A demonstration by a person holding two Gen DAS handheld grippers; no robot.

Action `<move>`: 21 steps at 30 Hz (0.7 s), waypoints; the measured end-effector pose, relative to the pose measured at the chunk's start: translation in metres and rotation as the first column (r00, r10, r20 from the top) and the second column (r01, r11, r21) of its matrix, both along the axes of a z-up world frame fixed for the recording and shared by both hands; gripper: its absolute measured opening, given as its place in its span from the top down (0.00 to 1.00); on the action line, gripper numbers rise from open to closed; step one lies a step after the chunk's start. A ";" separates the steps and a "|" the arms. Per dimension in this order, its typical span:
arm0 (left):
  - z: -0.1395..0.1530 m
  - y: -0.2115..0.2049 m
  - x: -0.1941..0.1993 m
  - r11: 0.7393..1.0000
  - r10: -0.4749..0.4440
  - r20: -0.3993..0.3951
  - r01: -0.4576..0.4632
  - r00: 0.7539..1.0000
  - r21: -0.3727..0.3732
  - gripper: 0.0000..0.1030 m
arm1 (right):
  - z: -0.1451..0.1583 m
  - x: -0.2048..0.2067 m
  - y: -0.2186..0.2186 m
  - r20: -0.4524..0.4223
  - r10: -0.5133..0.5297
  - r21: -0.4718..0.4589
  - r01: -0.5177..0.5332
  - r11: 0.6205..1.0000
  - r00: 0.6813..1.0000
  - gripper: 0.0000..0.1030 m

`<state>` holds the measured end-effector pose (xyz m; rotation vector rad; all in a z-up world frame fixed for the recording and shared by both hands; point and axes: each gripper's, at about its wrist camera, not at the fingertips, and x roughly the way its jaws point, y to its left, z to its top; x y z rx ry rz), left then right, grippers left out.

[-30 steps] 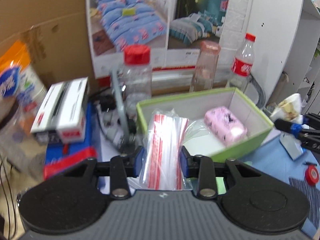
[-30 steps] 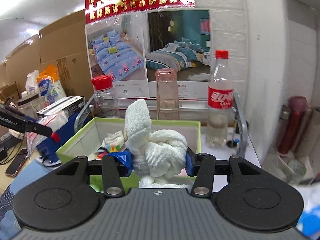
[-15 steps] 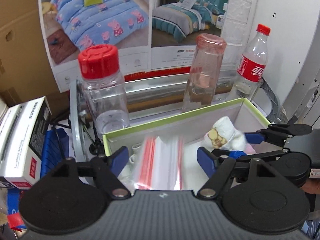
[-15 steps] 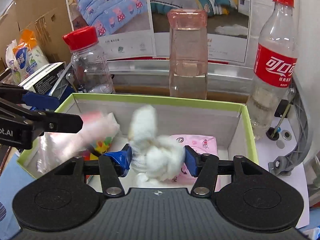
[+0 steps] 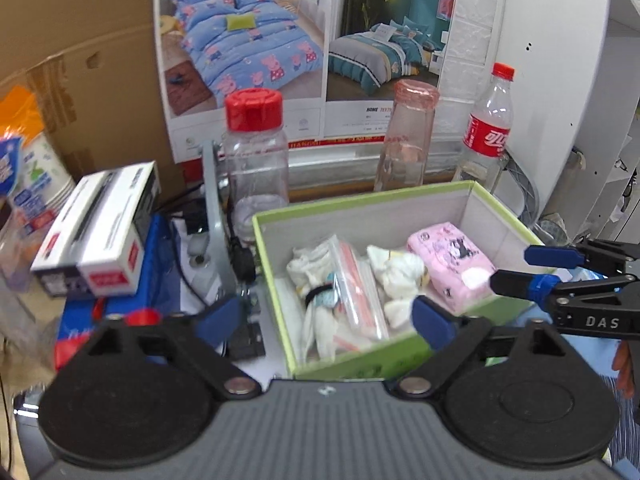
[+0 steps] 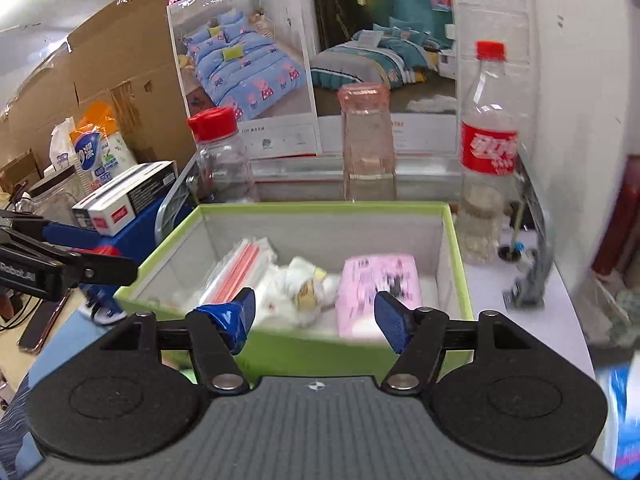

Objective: Organize soft objects
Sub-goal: 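Lower the zip bags and towel into the green box and open both grippers, then move the right gripper toward the green plush toy while the left gripper approaches the pink items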

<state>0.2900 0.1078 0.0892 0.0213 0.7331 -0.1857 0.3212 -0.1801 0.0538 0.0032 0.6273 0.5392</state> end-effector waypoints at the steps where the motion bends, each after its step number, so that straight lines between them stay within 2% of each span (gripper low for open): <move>1: -0.002 0.000 -0.011 1.000 0.009 0.014 -0.009 1.000 0.008 0.01 | -0.004 -0.009 -0.006 -0.002 -0.019 0.008 0.019 1.000 1.000 0.49; 4: -0.006 -0.001 -0.043 0.998 0.024 0.051 -0.026 0.998 0.049 0.01 | -0.013 -0.039 -0.024 -0.004 -0.083 0.021 0.083 0.996 0.997 0.48; 8: -0.010 -0.005 -0.077 0.996 0.049 0.076 -0.054 0.996 0.068 0.00 | -0.021 -0.083 -0.048 0.002 -0.175 0.021 0.175 0.984 0.984 0.48; 13: -0.005 -0.021 -0.108 0.996 0.087 0.094 -0.090 0.992 0.025 0.00 | -0.026 -0.137 -0.077 0.039 -0.275 0.057 0.272 0.961 0.961 0.47; 16: -0.001 -0.036 -0.127 0.997 0.078 0.115 -0.077 0.990 -0.010 0.00 | -0.033 -0.163 -0.093 0.037 -0.329 0.105 0.324 0.940 0.944 0.46; 21: 0.004 -0.063 -0.153 1.000 0.022 0.140 -0.020 0.990 -0.016 0.00 | -0.039 -0.185 -0.113 0.026 -0.362 0.148 0.354 0.923 0.932 0.46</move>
